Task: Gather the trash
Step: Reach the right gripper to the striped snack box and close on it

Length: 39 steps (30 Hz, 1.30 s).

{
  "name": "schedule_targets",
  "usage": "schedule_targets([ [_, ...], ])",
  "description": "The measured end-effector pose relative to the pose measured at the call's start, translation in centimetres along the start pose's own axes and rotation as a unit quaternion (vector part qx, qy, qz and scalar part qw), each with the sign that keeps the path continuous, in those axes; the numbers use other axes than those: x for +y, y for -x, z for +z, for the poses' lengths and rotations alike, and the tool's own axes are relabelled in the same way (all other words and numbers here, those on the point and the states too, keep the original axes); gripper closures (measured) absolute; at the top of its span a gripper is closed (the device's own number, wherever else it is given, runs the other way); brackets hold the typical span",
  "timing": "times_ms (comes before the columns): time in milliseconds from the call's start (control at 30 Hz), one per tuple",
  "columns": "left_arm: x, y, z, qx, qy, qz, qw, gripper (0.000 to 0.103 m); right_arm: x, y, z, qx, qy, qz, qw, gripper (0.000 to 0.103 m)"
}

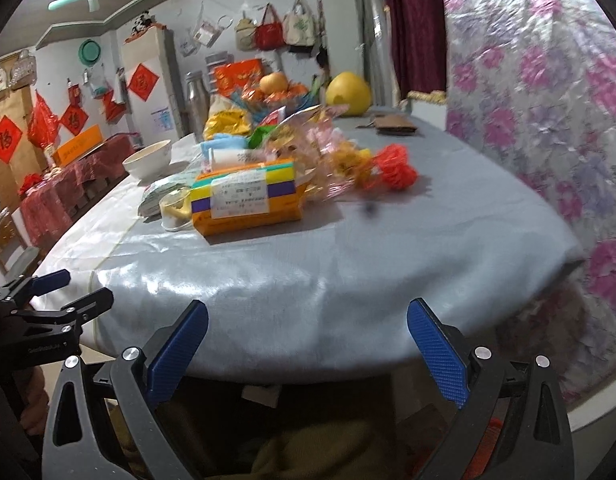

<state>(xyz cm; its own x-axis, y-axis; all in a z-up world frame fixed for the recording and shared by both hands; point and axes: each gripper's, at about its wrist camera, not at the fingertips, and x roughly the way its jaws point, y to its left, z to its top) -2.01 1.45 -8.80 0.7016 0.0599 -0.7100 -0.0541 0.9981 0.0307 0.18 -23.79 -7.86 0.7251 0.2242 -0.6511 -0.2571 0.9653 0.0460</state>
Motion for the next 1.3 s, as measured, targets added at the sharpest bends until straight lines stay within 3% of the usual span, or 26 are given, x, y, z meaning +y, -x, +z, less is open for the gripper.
schedule_targets([
  [333, 3.5, -2.2, 2.0, 0.007, 0.040, 0.020, 0.9990, 0.006, 4.6, -6.7, 5.4, 0.014, 0.034, 0.067, 0.997, 0.005],
  [667, 3.4, -4.0, 2.8, 0.013, 0.033, 0.025, 0.9991, 0.006, 5.9, -12.6, 7.9, 0.032, 0.038, 0.020, 0.999, 0.005],
  [767, 3.4, -4.2, 2.9, 0.011, 0.033, 0.022, 0.9991, 0.006, 5.2, -13.1, 7.6, 0.038, 0.016, 0.045, 0.998, 0.005],
  [833, 3.3, -4.2, 2.8, 0.008, 0.033, 0.024, 0.9991, 0.006, 4.1, -12.3, 7.5, 0.015, -0.015, 0.076, 0.997, 0.007],
  [867, 3.3, -4.2, 2.8, 0.006, 0.033, 0.025, 0.9991, 0.006, 3.0, -11.9, 7.5, 0.006, -0.039, 0.107, 0.993, 0.020],
  [900, 3.3, -4.2, 2.8, 0.005, 0.034, 0.026, 0.9991, 0.006, 2.4, -11.7, 7.5, 0.008, -0.053, 0.127, 0.991, 0.044],
  [933, 3.3, -4.2, 2.8, 0.004, 0.034, 0.026, 0.9991, 0.006, 1.9, -11.7, 7.4, 0.012, -0.061, 0.139, 0.988, 0.057],
  [967, 3.3, -4.2, 2.8, 0.004, 0.034, 0.026, 0.9991, 0.006, 1.3, -11.5, 7.3, 0.017, -0.071, 0.150, 0.986, 0.080],
  [1000, 3.3, -4.2, 2.8, 0.003, 0.034, 0.026, 0.9991, 0.006, 0.8, -11.3, 7.2, 0.016, -0.078, 0.153, 0.985, 0.095],
  [1033, 3.3, -4.2, 2.8, 0.002, 0.034, 0.026, 0.9991, 0.006, 0.4, -11.0, 7.0, 0.012, -0.081, 0.152, 0.985, 0.098],
  [1233, 3.2, -4.2, 2.8, 0.001, 0.037, 0.027, 0.9989, 0.006, -0.6, -8.8, 6.7, -0.006, -0.078, 0.128, 0.989, 0.097],
  [1267, 3.2, -4.2, 2.8, 0.002, 0.037, 0.027, 0.9989, 0.006, -0.8, -8.7, 6.8, -0.004, -0.085, 0.129, 0.988, 0.089],
  [1300, 3.2, -4.2, 2.8, 0.001, 0.038, 0.027, 0.9989, 0.006, -0.8, -8.6, 6.8, -0.008, -0.090, 0.128, 0.988, 0.052],
])
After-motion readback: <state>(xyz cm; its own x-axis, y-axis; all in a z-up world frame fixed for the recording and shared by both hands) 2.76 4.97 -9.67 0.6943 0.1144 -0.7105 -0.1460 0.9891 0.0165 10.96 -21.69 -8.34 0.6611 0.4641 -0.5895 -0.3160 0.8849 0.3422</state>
